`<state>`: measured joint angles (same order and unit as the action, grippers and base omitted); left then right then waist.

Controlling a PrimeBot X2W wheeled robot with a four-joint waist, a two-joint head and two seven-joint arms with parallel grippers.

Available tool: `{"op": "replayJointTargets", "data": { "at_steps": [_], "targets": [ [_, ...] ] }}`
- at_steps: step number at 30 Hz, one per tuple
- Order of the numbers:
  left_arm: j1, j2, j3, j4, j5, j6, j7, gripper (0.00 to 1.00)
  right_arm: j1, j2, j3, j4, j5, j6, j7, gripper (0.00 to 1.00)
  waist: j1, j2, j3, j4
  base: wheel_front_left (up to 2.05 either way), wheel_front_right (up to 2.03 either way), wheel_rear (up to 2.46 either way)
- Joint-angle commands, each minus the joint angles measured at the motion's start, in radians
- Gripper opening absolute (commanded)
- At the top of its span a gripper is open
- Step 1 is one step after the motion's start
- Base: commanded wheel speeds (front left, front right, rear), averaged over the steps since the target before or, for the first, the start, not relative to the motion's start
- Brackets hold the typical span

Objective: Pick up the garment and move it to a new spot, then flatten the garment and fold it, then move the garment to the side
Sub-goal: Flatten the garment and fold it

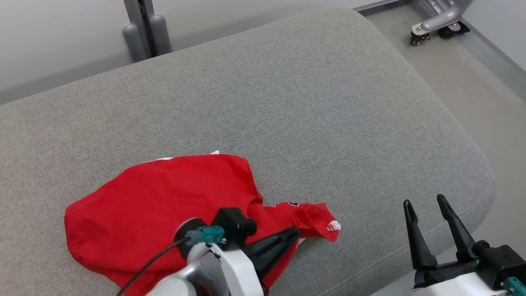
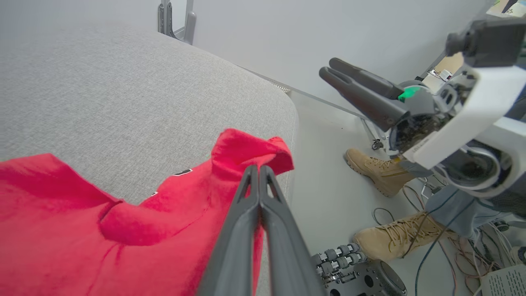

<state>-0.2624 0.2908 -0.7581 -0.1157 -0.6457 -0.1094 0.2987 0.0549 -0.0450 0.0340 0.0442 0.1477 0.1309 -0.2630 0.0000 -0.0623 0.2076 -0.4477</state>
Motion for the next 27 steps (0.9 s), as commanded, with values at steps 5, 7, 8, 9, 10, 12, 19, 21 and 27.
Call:
{"op": "replayJointTargets", "data": {
  "at_steps": [5,7,8,9,10,12,19,21,27],
  "targets": [
    [-0.06,0.025,0.021,0.038,0.008,-0.006,0.016,0.0,0.0,-0.007,0.012,0.001,0.005,0.0,0.002,1.0,0.0,0.0,0.015,-0.003,0.0,0.0,0.0],
    [-0.091,0.014,0.023,0.092,0.019,-0.006,0.008,0.0,-0.009,-0.007,0.024,0.005,0.008,0.0,0.002,1.0,0.0,0.0,0.025,-0.008,0.0,0.0,0.0],
    [-0.114,0.014,0.018,0.123,0.044,-0.006,0.003,0.0,-0.015,-0.007,0.029,0.006,0.009,0.0,0.002,1.0,0.0,0.0,0.029,-0.012,0.0,0.0,0.0],
    [-0.14,0.014,0.012,0.155,0.064,-0.009,-0.005,0.0,-0.02,-0.007,0.034,0.006,0.01,0.0,0.002,1.0,0.0,0.0,0.035,-0.018,0.0,0.0,0.0],
    [-0.153,0.003,0.01,0.191,0.064,-0.009,-0.014,0.0,-0.023,-0.007,0.037,0.005,0.01,0.0,0.002,1.0,0.0,0.0,0.04,-0.022,0.0,0.0,0.0],
    [-0.199,-0.003,-0.003,0.258,0.102,-0.013,-0.035,0.04,-0.026,-0.007,0.042,0.005,0.007,0.0,0.002,1.0,0.0,0.0,0.05,-0.033,0.0,0.0,0.0],
    [-0.301,-0.054,-0.065,0.47,0.148,-0.022,-0.163,1.0,-0.024,-0.007,0.044,0.003,0.005,0.0,0.002,1.0,0.0,0.0,0.075,-0.043,0.0,0.0,0.0],
    [-0.322,-0.059,-0.091,0.518,0.148,-0.02,-0.214,1.0,-0.023,-0.007,0.046,0.003,0.005,0.0,0.002,1.0,0.0,0.0,0.079,-0.04,0.0,0.0,0.0],
    [-0.338,-0.07,-0.139,0.581,0.109,-0.022,-0.388,1.0,-0.037,-0.007,0.028,-0.003,-0.025,0.0,0.002,1.0,0.0,0.0,0.065,0.013,0.0,0.0,0.0]
  ]
}}
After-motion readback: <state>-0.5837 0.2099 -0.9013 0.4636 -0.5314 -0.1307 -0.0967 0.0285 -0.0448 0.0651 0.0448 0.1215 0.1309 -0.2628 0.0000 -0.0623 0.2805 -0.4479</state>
